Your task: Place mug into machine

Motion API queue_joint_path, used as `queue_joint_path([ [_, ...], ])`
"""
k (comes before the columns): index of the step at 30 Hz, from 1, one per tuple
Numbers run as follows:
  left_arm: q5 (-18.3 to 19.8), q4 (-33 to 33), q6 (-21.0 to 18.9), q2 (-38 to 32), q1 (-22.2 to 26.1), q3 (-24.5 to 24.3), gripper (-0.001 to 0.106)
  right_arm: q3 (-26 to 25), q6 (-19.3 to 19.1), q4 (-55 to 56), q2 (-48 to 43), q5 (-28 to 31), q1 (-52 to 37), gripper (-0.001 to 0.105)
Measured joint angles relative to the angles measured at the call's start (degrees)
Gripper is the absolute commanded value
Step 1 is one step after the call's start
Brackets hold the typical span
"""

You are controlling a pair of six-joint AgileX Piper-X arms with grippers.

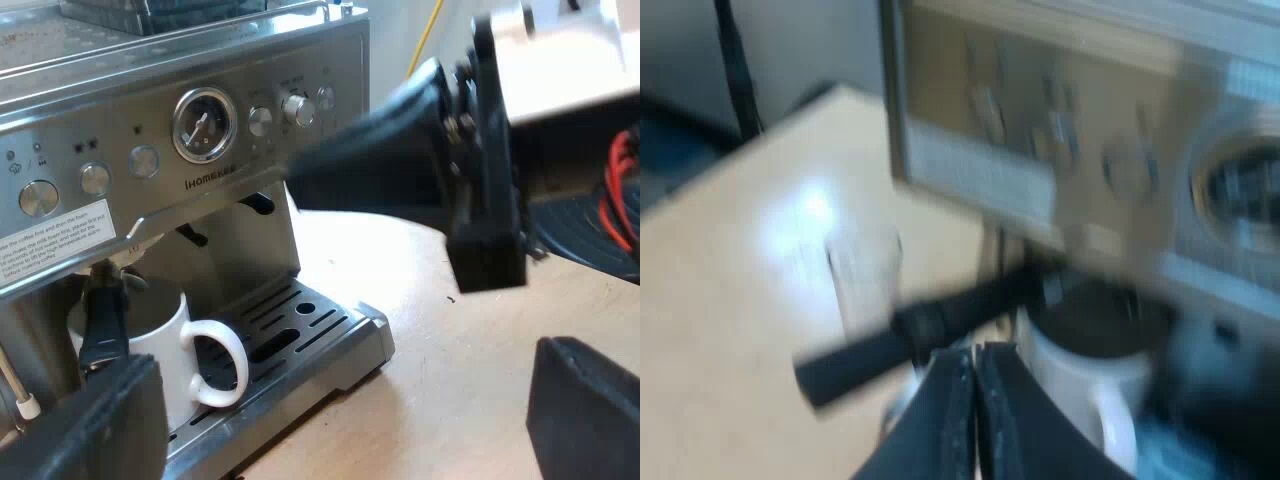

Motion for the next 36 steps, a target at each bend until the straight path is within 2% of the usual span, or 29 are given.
queue_joint_path([
  [7,0.0,-1.25,0.0,0.0,0.0,0.0,0.081,0.0,-1.76,-8.44,4.93,-0.59,-4.06,0.0],
  [17,0.0,-3.39,0.0,0.87,0.0,0.0,0.081,0.0,-1.73,-10.69,6.6,-4.37,-9.34,0.0],
  [26,0.0,-8.57,0.0,10.39,0.0,0.0,0.081,-0.61,-1.73,-11.25,8.43,-8.16,-11.95,0.0],
  [31,0.0,-11.92,0.0,15.87,0.0,0.0,0.081,-3.86,-1.73,-11.25,11.86,-8.19,-13.03,0.0],
  [36,0.0,-13.41,0.0,17.43,0.0,0.0,0.081,-5.74,-1.73,-11.3,13.77,-8.37,-13.99,0.0],
])
